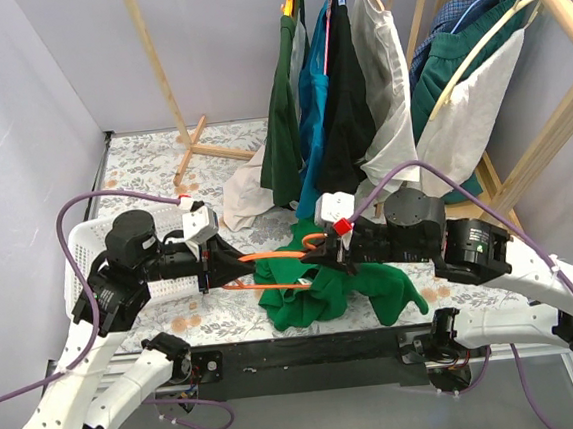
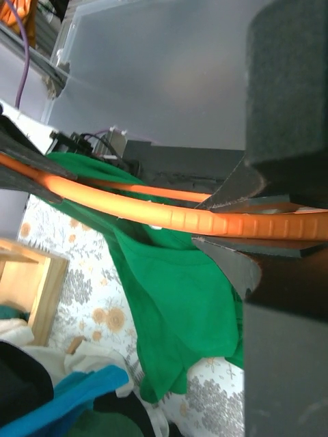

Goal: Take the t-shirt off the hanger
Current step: Remove the T-shirt from the hanger, then place the hanger at the clothesline.

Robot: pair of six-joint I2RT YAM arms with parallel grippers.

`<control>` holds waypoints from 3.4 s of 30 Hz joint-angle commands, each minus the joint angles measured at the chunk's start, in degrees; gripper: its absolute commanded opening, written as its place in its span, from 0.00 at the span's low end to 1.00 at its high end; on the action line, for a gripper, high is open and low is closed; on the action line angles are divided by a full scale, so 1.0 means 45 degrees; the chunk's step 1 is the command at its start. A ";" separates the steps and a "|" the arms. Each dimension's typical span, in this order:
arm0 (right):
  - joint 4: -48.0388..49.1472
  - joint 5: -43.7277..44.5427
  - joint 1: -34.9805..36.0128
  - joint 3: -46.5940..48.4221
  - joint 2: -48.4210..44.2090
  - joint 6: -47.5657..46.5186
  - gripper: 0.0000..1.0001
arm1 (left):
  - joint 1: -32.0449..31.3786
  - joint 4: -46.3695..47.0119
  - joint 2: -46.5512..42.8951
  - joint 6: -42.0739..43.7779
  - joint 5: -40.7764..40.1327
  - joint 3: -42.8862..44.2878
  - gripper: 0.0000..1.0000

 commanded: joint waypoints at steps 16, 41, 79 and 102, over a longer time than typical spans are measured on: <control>0.1154 0.7271 0.0065 -0.3799 -0.3511 0.2011 0.67 | 0.0145 -0.2379 -0.0458 0.0172 -0.4534 0.2476 0.00; 0.1210 0.8468 0.0065 -0.4718 -0.2400 0.4240 0.65 | 0.0145 0.0269 0.0849 -0.0939 -1.4005 0.7948 0.00; 0.4452 0.6397 0.0065 -0.6769 -0.0387 0.5530 0.61 | 0.0008 0.5901 1.1493 -0.1722 -1.2992 1.2730 0.00; 0.3654 0.6749 0.0065 -0.6789 -0.0408 0.6292 0.70 | -0.0461 0.5725 1.0873 -0.1117 -1.5161 1.0548 0.70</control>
